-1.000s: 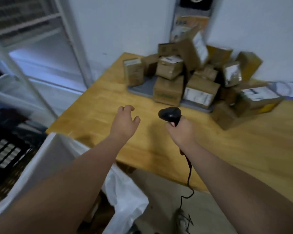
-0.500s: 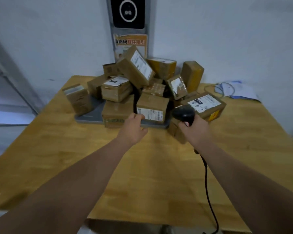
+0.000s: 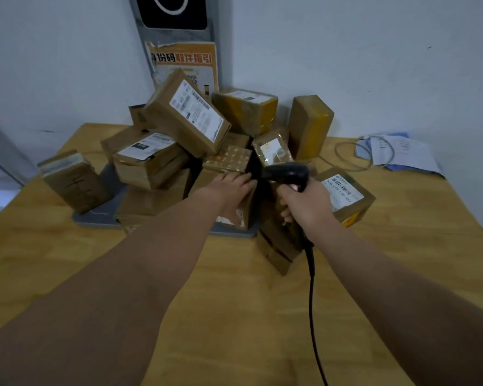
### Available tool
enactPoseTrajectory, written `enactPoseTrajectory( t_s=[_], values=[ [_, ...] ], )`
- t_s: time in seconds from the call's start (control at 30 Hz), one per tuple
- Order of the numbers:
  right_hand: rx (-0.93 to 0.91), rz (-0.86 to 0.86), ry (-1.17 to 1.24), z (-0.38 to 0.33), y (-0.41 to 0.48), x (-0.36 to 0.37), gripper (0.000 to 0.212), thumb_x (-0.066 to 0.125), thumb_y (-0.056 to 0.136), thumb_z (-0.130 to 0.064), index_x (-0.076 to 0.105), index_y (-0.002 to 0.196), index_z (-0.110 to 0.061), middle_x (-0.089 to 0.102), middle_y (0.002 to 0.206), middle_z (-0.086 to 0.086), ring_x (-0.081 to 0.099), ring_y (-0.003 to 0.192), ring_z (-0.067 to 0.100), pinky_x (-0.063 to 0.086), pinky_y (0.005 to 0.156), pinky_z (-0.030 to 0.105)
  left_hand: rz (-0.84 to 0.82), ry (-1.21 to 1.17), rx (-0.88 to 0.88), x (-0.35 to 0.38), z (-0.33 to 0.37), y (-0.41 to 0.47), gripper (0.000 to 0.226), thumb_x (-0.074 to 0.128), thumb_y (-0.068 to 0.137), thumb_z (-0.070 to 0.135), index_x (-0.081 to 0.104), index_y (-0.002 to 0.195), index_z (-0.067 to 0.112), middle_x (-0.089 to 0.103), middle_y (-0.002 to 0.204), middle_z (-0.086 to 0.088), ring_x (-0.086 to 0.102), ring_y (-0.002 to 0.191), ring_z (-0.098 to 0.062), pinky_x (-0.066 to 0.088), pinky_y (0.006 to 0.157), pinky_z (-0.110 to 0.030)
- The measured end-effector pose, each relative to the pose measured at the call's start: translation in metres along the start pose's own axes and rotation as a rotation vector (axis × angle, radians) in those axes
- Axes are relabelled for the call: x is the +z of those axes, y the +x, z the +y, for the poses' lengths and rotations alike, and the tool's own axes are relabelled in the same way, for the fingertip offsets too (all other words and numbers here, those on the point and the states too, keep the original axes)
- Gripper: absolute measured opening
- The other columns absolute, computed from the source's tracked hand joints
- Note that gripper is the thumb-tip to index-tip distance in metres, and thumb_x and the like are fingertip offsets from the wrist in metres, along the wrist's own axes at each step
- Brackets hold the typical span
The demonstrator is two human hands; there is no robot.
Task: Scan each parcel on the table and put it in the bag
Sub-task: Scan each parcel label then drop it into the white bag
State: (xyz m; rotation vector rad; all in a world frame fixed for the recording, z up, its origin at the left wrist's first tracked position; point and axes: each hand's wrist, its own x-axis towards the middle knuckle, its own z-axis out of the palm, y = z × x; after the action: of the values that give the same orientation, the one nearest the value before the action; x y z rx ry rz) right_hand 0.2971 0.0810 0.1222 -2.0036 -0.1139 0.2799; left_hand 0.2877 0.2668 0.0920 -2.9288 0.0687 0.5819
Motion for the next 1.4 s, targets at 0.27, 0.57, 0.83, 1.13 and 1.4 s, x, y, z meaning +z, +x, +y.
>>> enactPoseTrajectory(
  t_s=[0.27, 0.57, 0.83, 1.13, 1.4],
  values=[
    [0.029, -0.052, 0.085, 0.011, 0.01, 0.01, 0.01, 0.064, 0.089, -0.023, 0.062, 0.095, -0.016, 0.069, 0.075, 0.005, 0.062, 0.052, 0.01, 0.053, 0.053, 0.023, 0.071, 0.299, 0.051, -0.007, 0.007, 0.008, 0.106, 0.07, 0.076, 0.052, 0.003, 0.154, 0.025, 0.02, 0.155, -0.007, 0.017, 0.14, -0.03, 0.015, 0.112, -0.046],
    [0.03, -0.049, 0.231, -0.001, -0.016, 0.006, 0.017, 0.065, 0.089, -0.017, 0.061, 0.105, -0.013, 0.068, 0.082, 0.007, 0.06, 0.057, 0.013, 0.05, 0.053, 0.024, 0.343, 0.101, 0.038, -0.007, -0.015, -0.075, 0.114, 0.074, 0.074, 0.043, -0.001, 0.153, 0.013, 0.014, 0.154, -0.01, 0.017, 0.141, -0.027, 0.017, 0.116, -0.038],
    [0.246, -0.159, 0.722, 0.003, -0.095, 0.018, 0.017, 0.073, 0.083, -0.013, 0.064, 0.097, -0.01, 0.055, 0.068, 0.0, 0.054, 0.062, 0.015, 0.047, 0.066, 0.03, 0.66, -1.002, -0.371, 0.015, -0.011, -0.187, 0.1, 0.087, 0.065, 0.032, 0.024, 0.139, 0.008, 0.03, 0.137, -0.006, 0.04, 0.116, -0.016, 0.04, 0.096, -0.032],
    [0.137, -0.199, 0.964, -0.004, -0.169, 0.055, 0.043, 0.078, 0.073, -0.025, 0.066, 0.114, -0.019, 0.074, 0.106, -0.004, 0.065, 0.109, 0.02, 0.05, 0.098, 0.042, 0.538, -1.889, -0.484, 0.055, 0.034, -0.241, 0.121, 0.072, 0.04, 0.085, 0.043, 0.14, 0.025, 0.056, 0.133, 0.007, 0.054, 0.12, -0.016, 0.037, 0.11, -0.043],
    [0.098, -0.078, 1.017, -0.001, -0.177, 0.044, 0.054, 0.08, 0.073, -0.023, 0.061, 0.122, -0.015, 0.072, 0.112, 0.001, 0.068, 0.105, 0.017, 0.053, 0.095, 0.041, 0.584, -1.856, -0.503, 0.054, 0.034, -0.256, 0.067, 0.062, 0.083, 0.056, 0.045, 0.137, 0.02, 0.054, 0.13, 0.0, 0.052, 0.116, -0.019, 0.041, 0.1, -0.036]
  ],
)
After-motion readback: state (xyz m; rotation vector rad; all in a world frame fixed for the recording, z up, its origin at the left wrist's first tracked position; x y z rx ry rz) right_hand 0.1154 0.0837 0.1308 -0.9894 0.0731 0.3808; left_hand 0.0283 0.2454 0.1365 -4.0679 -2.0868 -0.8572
